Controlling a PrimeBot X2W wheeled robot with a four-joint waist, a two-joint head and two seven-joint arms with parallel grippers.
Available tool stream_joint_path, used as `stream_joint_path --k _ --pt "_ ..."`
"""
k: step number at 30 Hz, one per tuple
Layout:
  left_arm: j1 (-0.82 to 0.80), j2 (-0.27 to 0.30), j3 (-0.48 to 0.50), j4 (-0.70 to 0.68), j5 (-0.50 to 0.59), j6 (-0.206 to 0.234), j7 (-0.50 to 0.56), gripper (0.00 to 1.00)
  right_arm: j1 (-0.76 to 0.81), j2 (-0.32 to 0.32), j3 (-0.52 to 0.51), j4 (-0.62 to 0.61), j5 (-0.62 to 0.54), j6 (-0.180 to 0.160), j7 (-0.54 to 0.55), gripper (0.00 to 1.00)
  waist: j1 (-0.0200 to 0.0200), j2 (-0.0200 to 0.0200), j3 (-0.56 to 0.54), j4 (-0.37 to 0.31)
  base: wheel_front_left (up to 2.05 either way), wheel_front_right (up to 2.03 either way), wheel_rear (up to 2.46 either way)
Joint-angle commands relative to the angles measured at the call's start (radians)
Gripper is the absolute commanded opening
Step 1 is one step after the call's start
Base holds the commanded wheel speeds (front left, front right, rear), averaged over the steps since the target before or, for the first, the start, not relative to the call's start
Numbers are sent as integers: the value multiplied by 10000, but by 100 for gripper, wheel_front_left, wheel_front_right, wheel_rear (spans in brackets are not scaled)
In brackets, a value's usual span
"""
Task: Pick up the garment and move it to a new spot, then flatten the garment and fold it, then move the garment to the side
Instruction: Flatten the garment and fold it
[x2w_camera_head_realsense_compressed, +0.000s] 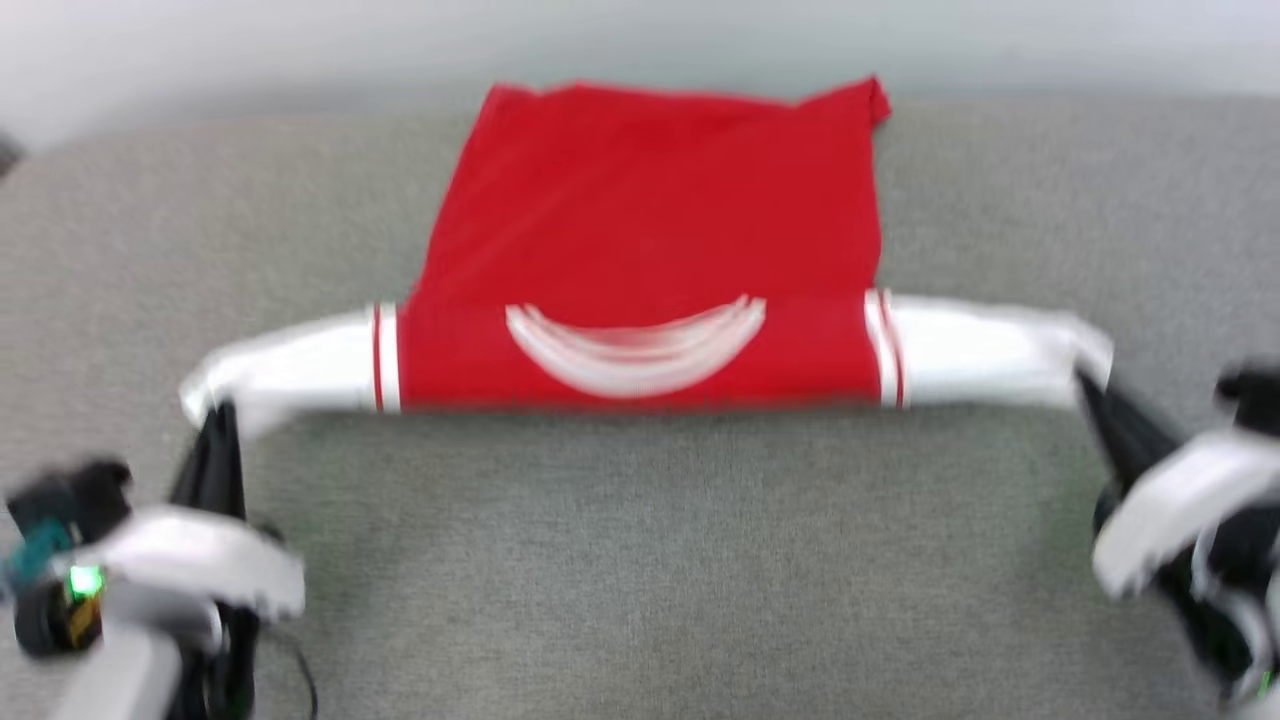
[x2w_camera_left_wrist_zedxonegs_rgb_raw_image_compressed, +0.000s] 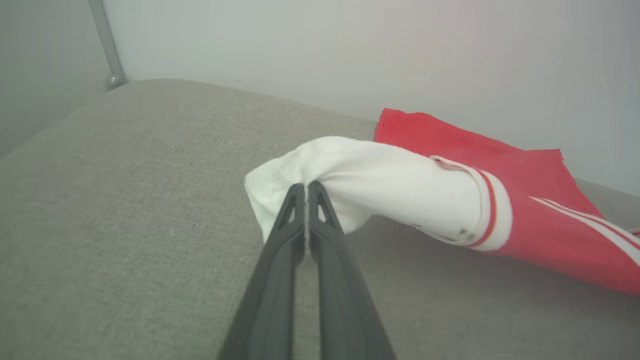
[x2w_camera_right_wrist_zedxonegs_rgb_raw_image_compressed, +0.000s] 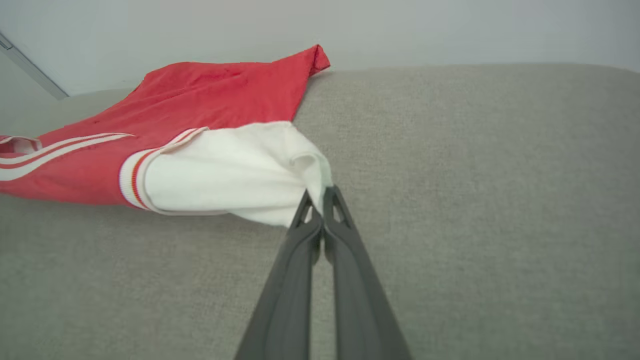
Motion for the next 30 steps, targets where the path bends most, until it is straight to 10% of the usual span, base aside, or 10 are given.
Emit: stream_joint_path --k 1,19,20,21,22,30 --pt "256 6 -31 -71 4 93 56 0 350 105 -115 -62 7 -13 54 0 3 0 -386 50 0 0 0" --pt "4421 -729 -519 -315 -115 1378 -154 0 5853 2436 -2064 -716 -1336 -14 1325 0 3 0 -1812 228 0 0 0" --pt "4472 -718 -548 -308 -78 1400 -167 0 5936 2475 -2111 -702 -1484 -14 1412 4 3 0 -1838 256 0 0 0" --pt "4523 -757 -549 -334 -101 1430 -202 0 5995 2543 -2125 -708 -1439 -14 1531 34 3 0 -1858 279 0 0 0" --pt "4552 -766 -564 -366 -91 1431 -222 0 6040 2584 -2116 -749 -1414 -14 1603 100 3 0 -1877 303 0 0 0" --pt "4169 -877 -703 -596 176 1381 -419 0 4672 2174 -2603 -1593 -1115 -11 1721 100 3 0 -1803 704 0 0 0"
